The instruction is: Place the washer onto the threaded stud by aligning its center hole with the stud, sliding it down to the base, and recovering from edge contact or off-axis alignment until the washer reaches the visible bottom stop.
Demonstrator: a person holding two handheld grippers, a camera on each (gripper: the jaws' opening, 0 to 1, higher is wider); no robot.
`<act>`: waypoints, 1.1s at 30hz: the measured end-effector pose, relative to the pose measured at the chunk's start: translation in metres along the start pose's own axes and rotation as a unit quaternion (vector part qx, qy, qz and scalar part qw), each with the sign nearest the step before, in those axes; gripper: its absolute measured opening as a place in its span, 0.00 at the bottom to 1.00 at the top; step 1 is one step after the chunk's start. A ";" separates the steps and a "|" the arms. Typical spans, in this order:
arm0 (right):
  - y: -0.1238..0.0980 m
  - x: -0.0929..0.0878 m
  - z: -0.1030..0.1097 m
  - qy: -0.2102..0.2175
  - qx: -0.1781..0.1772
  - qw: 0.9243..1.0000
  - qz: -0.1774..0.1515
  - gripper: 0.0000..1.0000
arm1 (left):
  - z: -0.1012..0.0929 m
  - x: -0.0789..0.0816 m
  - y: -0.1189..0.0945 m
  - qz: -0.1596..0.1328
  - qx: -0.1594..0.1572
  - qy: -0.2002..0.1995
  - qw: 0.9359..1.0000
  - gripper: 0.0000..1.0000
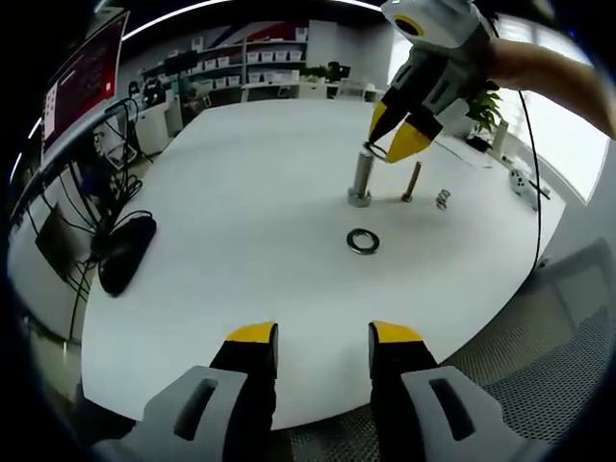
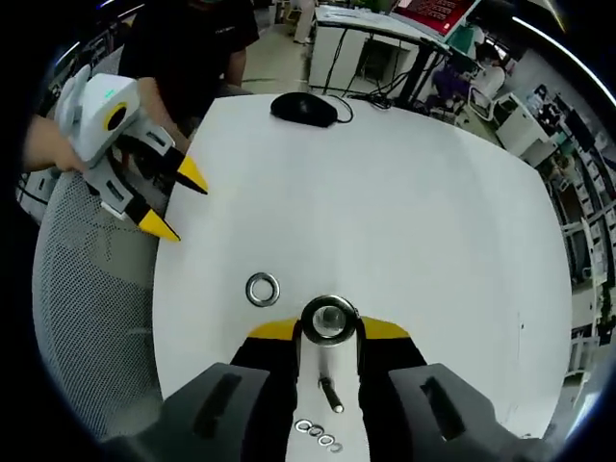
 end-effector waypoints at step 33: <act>0.048 -0.018 0.007 -0.028 0.066 0.996 0.062 0.24 | 0.002 0.000 -0.001 0.001 0.004 -0.006 1.000 0.33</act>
Point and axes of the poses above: the point that each gripper's makers call its tool centre point, and the gripper's own axes: y roughly forward along the fingers, z roughly to its left, x roughly out of its top, the point moved 1 cm from there along -y, roughly backward along the fingers, and after that the axes turned 13 degrees about -x, right-handed, at the moved point
